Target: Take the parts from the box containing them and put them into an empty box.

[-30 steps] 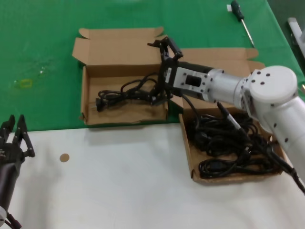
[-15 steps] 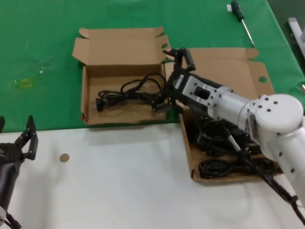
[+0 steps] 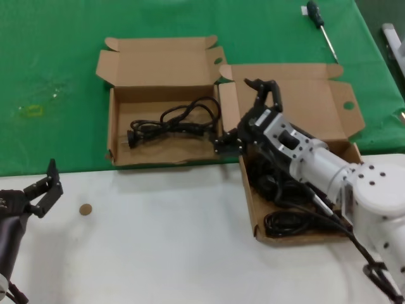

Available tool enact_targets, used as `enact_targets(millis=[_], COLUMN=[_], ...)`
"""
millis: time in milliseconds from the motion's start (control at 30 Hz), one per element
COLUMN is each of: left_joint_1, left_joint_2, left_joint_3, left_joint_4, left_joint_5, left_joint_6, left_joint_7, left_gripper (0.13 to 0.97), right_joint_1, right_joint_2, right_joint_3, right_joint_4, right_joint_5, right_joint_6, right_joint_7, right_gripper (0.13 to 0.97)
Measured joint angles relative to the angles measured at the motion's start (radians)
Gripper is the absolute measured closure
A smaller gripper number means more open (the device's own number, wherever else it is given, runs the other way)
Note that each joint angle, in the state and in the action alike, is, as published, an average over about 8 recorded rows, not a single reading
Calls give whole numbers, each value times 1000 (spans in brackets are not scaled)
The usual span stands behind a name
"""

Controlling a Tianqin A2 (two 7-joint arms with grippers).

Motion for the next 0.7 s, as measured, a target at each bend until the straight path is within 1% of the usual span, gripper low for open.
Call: enact_targets(millis=[33, 300, 433, 700], left_joint_1=[0, 0, 0, 0], left_joint_2=[0, 0, 0, 0], left_joint_3=[0, 0, 0, 0], left_joint_4=[0, 0, 0, 0], left_joint_5=[0, 0, 0, 0], left_joint_6=[0, 0, 0, 0], left_joint_7=[0, 0, 0, 0], left_gripper=[443, 267, 267, 163], right_joint_1=[-13, -113, -162, -262], right_joint_2=[1, 9, 13, 20], right_joint_3=[5, 43, 62, 100], right_joint_4=[11, 99, 142, 229], right_joint_5=[3, 28, 40, 65], right_joint_6=[9, 77, 112, 180], right_joint_7=[9, 78, 112, 181], right_gripper=[129, 129, 129, 129])
